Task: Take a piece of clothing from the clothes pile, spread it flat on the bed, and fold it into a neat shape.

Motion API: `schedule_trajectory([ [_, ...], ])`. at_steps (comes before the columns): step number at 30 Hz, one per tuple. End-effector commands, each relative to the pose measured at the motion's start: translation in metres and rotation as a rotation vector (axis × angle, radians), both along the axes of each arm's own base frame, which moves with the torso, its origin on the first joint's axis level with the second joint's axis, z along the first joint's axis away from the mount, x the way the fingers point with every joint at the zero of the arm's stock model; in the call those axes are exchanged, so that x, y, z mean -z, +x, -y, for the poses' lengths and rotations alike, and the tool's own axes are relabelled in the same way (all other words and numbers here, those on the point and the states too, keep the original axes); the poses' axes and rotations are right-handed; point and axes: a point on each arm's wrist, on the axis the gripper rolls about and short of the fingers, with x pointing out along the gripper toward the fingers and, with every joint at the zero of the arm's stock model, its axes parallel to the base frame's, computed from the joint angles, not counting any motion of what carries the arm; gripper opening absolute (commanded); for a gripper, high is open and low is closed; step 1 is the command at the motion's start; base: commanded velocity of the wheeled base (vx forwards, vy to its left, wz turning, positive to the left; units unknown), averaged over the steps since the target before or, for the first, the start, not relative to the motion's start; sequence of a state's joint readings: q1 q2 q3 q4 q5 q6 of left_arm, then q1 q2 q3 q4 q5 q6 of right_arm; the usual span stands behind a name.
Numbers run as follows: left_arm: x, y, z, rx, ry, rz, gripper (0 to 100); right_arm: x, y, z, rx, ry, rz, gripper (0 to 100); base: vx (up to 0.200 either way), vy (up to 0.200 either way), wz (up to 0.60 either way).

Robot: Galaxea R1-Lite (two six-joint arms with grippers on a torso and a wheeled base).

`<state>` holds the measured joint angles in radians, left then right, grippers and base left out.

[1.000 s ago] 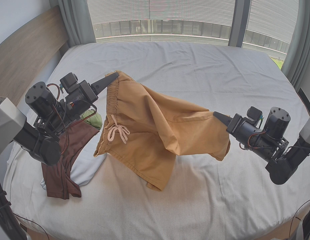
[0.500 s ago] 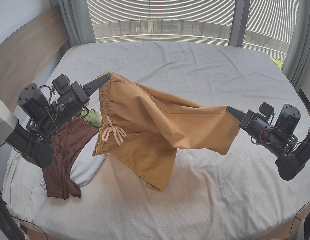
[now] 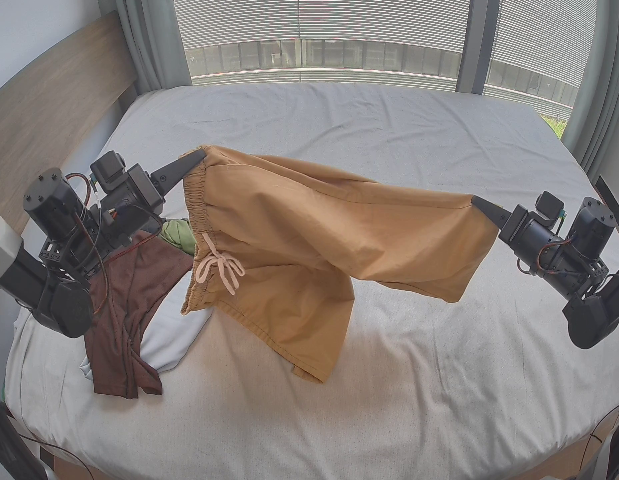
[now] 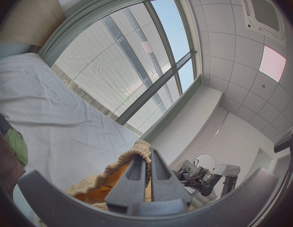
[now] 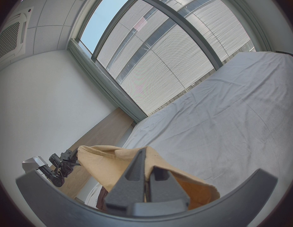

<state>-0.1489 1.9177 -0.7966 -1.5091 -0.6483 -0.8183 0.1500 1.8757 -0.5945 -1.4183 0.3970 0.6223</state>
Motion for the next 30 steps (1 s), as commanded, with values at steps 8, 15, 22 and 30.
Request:
schedule_trajectory([
  [8,-0.017,-0.016,-0.014,-0.038,0.006,-0.048,0,-0.008,0.005,0.013,0.042,0.006,0.032,0,0.000,0.000,0.00],
  [15,-0.015,-0.016,-0.023,-0.085,0.007,-0.074,0,-0.005,0.011,0.020,0.063,0.006,0.027,0,0.000,0.000,0.00],
  [22,-0.008,-0.016,-0.024,-0.088,0.010,-0.100,0,-0.003,0.012,0.017,0.055,0.009,0.018,0,0.000,0.000,0.00],
  [30,0.001,-0.016,-0.023,-0.085,0.014,-0.132,0,0.001,0.015,0.015,0.053,0.012,0.035,0,0.000,0.000,0.00],
])
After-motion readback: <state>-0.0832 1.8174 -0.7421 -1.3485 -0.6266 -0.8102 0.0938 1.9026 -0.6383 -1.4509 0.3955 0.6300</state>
